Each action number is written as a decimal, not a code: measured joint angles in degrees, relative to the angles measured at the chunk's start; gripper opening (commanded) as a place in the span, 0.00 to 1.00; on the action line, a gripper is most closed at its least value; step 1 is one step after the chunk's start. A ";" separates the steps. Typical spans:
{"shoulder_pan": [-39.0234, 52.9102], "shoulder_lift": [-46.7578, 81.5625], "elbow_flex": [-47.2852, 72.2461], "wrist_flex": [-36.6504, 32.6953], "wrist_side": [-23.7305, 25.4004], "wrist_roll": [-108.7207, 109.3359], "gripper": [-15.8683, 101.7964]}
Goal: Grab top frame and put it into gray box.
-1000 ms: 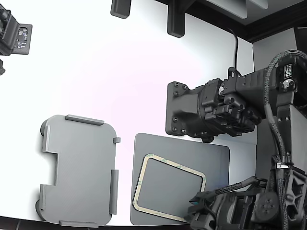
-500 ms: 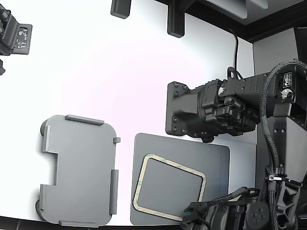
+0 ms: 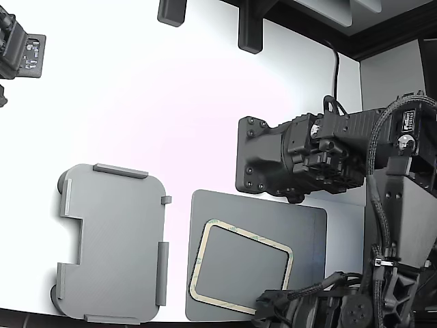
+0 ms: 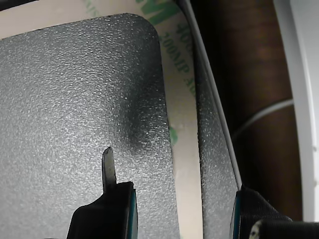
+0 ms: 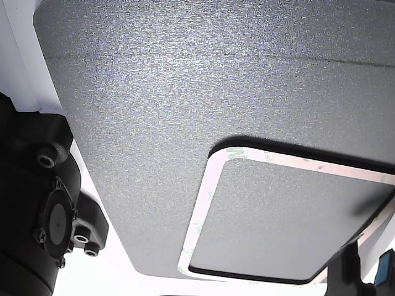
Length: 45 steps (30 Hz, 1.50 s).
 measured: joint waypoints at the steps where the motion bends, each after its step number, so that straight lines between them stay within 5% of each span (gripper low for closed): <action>1: 0.09 -0.35 -0.53 0.35 0.00 0.00 0.79; 45: 1.76 -4.48 -0.79 -2.29 0.53 2.11 0.57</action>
